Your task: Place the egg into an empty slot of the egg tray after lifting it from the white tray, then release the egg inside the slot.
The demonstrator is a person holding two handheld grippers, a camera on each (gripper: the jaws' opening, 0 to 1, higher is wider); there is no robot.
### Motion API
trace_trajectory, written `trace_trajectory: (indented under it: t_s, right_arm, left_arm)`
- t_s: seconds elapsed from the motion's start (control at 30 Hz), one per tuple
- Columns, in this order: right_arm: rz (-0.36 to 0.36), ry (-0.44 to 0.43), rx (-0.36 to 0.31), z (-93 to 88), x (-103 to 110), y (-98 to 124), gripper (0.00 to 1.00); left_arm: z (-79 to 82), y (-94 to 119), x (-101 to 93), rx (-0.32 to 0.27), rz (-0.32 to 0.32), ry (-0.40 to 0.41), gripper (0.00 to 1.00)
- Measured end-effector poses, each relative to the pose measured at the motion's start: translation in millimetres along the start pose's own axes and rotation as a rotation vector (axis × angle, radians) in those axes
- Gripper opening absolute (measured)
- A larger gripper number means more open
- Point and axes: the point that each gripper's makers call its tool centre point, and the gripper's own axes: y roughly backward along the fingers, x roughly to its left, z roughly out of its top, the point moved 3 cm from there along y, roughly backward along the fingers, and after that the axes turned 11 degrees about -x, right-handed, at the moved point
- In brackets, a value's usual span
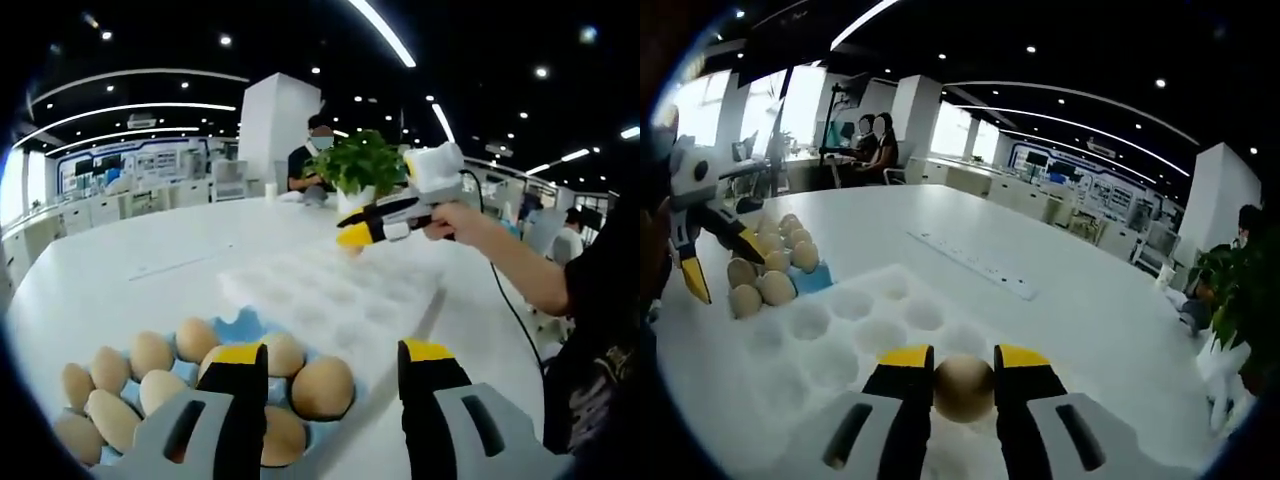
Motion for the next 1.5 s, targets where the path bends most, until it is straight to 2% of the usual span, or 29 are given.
trace_trajectory:
  t_s: [0.07, 0.33, 0.63, 0.77, 0.97, 1.07, 1.17, 1.2, 1.23, 1.33, 1.5]
  right_arm:
    - [0.011, 0.002, 0.003, 0.0, 6, -2, 0.24]
    - [0.042, 0.006, 0.013, -4.0, 6, -13, 0.24]
    - [0.062, 0.019, 0.008, 6.0, 15, -17, 0.22]
    - [0.076, 0.037, 0.001, 9.3, 28, -25, 0.20]
    - [0.082, 0.035, -0.007, 12.0, 26, -28, 0.17]
    - [0.108, 0.038, 0.019, 3.3, 27, -27, 0.12]
    - [0.108, 0.018, 0.046, -13.7, 25, -25, 0.18]
    - [0.108, 0.051, 0.026, -11.4, 23, -26, 0.19]
    - [0.098, 0.025, 0.027, -12.9, 25, -20, 0.19]
    - [0.098, 0.024, 0.021, -11.1, 24, -13, 0.25]
    - [0.087, 0.017, 0.003, -10.1, 10, -7, 0.28]
  left_arm:
    - [0.5, 1, 0.7, -0.001, 0.003, 0.000, 0.53]
    - [-0.5, 6, 3.3, -0.006, 0.012, 0.005, 0.53]
    - [2.4, 7, 4.7, -0.014, 0.015, 0.006, 0.53]
    - [1.1, 8, 4.5, -0.011, 0.015, 0.009, 0.53]
    - [-0.8, 10, 6.6, -0.005, 0.023, 0.011, 0.53]
    - [-2.3, 7, 6.4, -0.001, 0.020, 0.013, 0.53]
    - [-2.8, 5, 4.3, 0.002, 0.012, 0.013, 0.53]
    - [-3.4, 4, 3.9, 0.005, 0.009, 0.011, 0.53]
    - [-3.7, 3, 3.9, 0.008, 0.009, 0.011, 0.53]
    - [-3.7, 2, 3.4, 0.012, 0.010, 0.009, 0.53]
    - [-1.0, -7, -2.2, 0.015, -0.003, 0.003, 0.53]
